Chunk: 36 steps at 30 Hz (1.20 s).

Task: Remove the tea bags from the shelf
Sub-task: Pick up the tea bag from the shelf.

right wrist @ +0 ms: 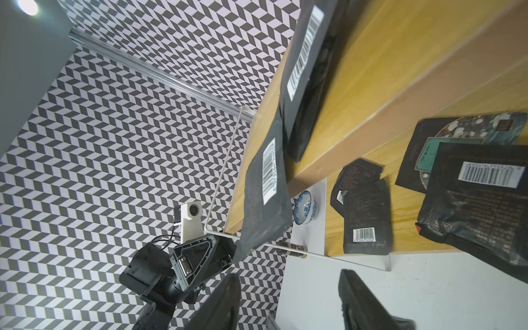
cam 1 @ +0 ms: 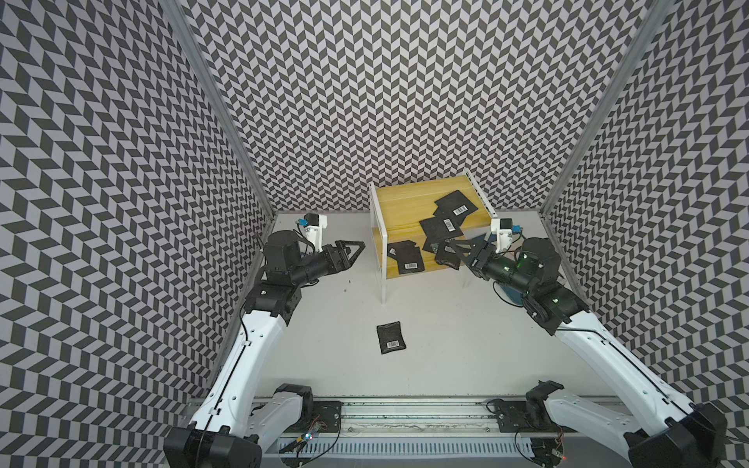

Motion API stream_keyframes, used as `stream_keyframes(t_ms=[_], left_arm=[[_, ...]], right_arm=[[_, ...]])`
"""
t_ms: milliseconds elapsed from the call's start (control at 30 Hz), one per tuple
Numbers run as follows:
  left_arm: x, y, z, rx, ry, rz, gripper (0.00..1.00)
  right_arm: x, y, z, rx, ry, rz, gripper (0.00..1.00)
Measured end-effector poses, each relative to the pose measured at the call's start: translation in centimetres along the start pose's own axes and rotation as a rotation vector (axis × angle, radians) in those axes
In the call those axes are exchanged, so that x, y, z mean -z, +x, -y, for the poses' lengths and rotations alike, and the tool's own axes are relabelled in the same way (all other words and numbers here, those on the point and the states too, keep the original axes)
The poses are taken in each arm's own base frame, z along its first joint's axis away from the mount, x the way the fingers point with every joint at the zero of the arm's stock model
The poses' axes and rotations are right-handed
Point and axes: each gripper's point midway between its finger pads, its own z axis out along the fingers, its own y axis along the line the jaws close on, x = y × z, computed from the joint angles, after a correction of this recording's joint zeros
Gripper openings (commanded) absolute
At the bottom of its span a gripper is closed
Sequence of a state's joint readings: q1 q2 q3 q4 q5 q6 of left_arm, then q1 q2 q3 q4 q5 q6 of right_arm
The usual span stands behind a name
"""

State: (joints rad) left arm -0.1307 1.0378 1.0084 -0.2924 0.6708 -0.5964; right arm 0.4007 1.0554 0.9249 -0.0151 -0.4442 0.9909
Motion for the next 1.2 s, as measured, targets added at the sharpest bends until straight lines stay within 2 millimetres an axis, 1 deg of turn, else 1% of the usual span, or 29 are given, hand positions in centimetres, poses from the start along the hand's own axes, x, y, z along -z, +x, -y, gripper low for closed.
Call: stream_keyframes(t_ms=[133,200,367,500,767,833,933,1133,1200], left_arm=[[-0.2,0.5,-0.5,0.010,-0.007,-0.010,0.75],[-0.2,0.7,-0.7,0.015,-0.009,-0.014,0.75],[-0.3,0.9,-0.9,0.021,-0.012,-0.018,0.75],[-0.3,1.1,-1.0,0.025,-0.013,-0.018,0.75],[-0.1,1.3,-1.0,0.023,-0.011,-0.016,0.74],[-0.2,1.3,-1.1,0.025,-0.011,-0.016,0.74],[-0.2,1.5,-1.3,0.032,-0.013,-0.018,0.74],[-0.2,1.5,-1.3,0.039,-0.013,-0.017,0.74],[-0.2,1.5,-1.3,0.039,-0.013,-0.017,0.74]], right_arm=[[0.0,-0.8,-1.0,-0.018,-0.038,0.023,0.58],[0.0,-1.1,-1.2,-0.029,-0.050,0.032,0.57],[-0.9,-1.7,-0.8,-0.077,-0.052,0.037,0.53],[-1.8,-1.9,-0.2,-0.110,-0.052,0.029,0.47],[-1.9,-2.3,-0.8,-0.132,-0.080,0.041,0.27],[-2.0,-2.3,-0.8,-0.139,-0.082,0.040,0.24],[-2.1,-2.3,-0.7,-0.143,-0.082,0.039,0.15],[-2.2,-2.4,-0.8,-0.144,-0.088,0.040,0.03],[-2.2,-2.4,-0.8,-0.145,-0.091,0.038,0.02]])
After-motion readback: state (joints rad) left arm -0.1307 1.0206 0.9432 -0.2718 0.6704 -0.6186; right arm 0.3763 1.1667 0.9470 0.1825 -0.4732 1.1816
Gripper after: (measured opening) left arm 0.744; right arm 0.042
